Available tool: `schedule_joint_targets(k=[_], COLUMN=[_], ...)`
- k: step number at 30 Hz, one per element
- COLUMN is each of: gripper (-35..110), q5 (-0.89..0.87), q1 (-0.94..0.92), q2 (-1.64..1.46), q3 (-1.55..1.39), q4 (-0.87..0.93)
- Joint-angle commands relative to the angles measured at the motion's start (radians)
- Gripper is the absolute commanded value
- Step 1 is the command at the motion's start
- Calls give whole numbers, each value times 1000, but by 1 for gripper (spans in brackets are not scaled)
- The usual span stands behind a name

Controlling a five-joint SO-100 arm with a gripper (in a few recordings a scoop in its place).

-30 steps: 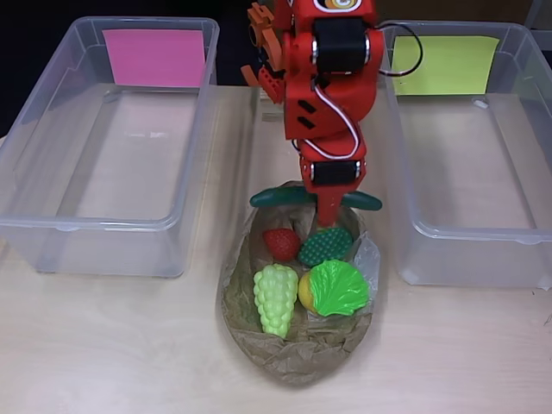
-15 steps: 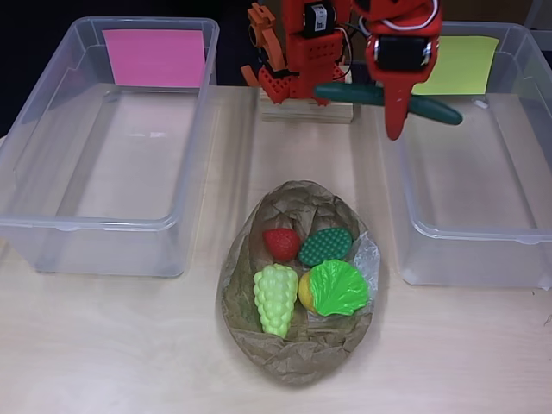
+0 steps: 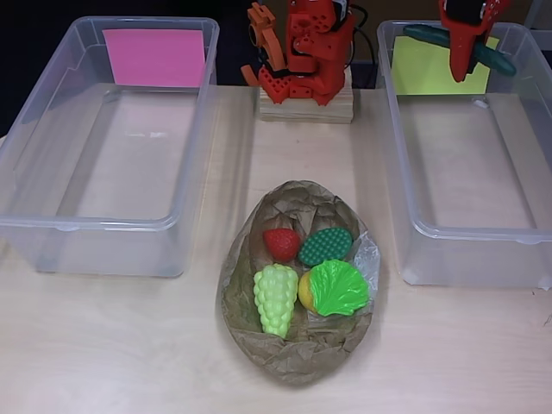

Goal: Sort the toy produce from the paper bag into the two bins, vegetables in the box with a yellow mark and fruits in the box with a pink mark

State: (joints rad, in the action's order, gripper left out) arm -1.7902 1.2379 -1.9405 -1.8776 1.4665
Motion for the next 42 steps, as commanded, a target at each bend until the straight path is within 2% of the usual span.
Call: schedule_joint_targets(k=[1, 9, 14, 19, 25, 29, 33, 35, 37, 40, 42], gripper=[8, 28, 34, 32, 28, 24, 20, 11, 10, 10, 10], q5=[-37, -15, 41, 360, 887, 1058, 1149, 1161, 1111, 884, 742], q1=[54, 123, 126, -21, -275, -488, -695, -767, -813, -856, -885], q2=[-37, -9, 21, 5, -37, -92, -71, -41, -6, 57, 98], q3=[-66, -236, -175, -17, 161, 160, 138, 114, 84, 58, 72], q4=[-81, -377, -382, -311, -284, -259, -298, -357, -425, -511, -502])
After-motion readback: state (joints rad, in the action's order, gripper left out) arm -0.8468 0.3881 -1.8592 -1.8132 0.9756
